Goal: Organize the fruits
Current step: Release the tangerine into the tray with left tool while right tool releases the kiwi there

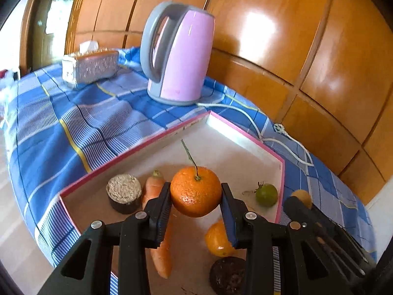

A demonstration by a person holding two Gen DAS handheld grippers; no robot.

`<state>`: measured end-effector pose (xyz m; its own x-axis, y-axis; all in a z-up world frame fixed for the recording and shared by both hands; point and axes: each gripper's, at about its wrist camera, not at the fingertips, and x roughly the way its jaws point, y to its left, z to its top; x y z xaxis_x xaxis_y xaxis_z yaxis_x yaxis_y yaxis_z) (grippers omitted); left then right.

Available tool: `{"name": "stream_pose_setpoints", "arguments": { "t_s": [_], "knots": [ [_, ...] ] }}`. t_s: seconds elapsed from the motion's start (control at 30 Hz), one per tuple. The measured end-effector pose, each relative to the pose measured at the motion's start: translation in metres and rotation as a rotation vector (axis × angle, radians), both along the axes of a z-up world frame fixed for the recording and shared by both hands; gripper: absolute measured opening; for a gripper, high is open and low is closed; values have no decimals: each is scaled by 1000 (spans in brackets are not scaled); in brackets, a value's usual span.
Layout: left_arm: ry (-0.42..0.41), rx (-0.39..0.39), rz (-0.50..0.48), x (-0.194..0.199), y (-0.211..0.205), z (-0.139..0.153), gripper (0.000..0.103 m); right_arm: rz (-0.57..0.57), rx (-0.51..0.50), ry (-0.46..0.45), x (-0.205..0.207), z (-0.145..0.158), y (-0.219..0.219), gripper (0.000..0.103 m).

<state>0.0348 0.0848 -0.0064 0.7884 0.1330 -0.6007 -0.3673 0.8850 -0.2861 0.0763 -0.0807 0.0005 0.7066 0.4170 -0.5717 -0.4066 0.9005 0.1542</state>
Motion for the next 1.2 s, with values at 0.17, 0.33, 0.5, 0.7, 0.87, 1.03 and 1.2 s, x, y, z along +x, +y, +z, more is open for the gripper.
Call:
{"name": "stream_pose_setpoints", "arguments": {
  "t_s": [0.17,0.33,0.5,0.7,0.87,1.03,1.2],
  "knots": [
    [-11,25,41,-1,3,2,39,37,21,9,6,0,9,27],
    [3,26,67,1,6,-1,39,50,39,26,13,-1,12,27],
    [3,28,85,0,7,-2,39,52,30,25,15,-3,15,27],
    [8,23,99,0,10,-3,39,47,26,31,19,-5,15,27],
    [2,21,107,-1,11,-2,41,48,18,42,22,-8,18,27],
    [-11,30,104,-1,9,-1,47,58,14,48,24,-10,20,29],
    [-9,22,112,-2,11,-1,51,58,9,47,23,-11,21,30]
  ]
}}
